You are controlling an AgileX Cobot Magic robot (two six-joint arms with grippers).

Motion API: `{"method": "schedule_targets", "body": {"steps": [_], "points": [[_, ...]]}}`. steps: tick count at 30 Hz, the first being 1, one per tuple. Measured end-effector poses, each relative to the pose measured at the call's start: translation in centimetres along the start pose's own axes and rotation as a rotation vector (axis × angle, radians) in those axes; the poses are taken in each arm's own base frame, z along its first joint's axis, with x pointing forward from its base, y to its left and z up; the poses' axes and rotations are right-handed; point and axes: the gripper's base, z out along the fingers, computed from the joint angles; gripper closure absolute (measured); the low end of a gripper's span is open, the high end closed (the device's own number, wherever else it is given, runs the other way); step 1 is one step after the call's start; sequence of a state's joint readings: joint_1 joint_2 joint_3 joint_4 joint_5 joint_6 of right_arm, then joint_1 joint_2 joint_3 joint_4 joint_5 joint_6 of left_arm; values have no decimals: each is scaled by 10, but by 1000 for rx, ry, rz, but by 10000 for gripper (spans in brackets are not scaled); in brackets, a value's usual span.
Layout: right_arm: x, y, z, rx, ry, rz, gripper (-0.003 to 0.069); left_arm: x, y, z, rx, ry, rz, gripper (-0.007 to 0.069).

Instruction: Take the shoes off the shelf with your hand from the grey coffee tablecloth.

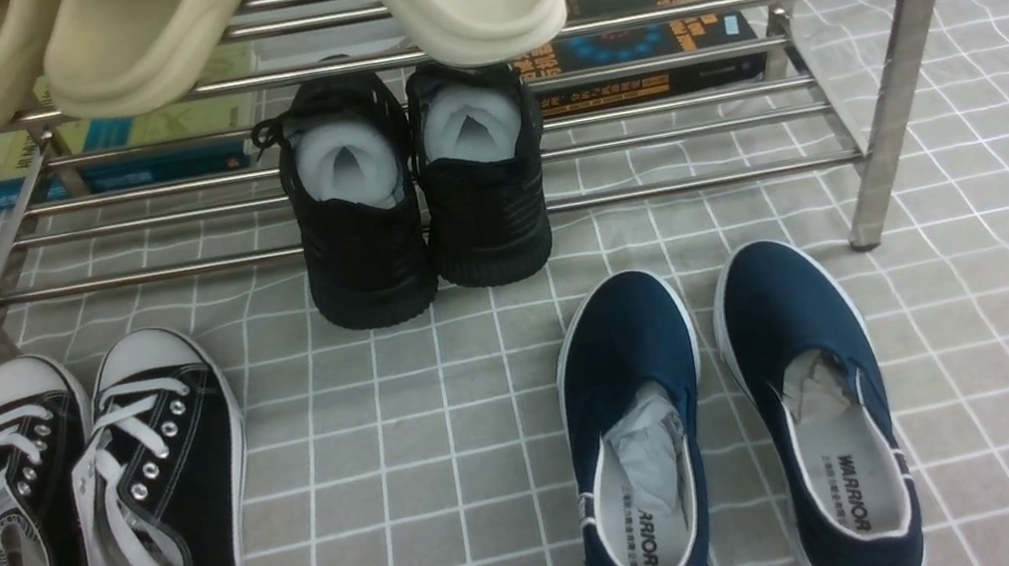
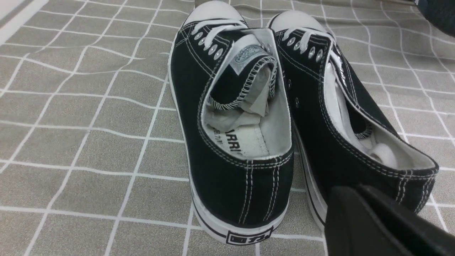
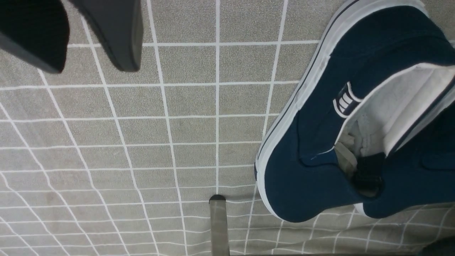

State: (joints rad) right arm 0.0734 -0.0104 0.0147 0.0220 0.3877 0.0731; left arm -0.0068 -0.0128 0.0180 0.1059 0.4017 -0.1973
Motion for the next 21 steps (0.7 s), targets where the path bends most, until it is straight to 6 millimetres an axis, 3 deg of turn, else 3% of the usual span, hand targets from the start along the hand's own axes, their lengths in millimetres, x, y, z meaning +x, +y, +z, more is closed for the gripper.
{"method": "schedule_targets", "body": {"steps": [21], "points": [[0,0,0,0,0,0,420,0,-2,0,33,2,11,568]]}}
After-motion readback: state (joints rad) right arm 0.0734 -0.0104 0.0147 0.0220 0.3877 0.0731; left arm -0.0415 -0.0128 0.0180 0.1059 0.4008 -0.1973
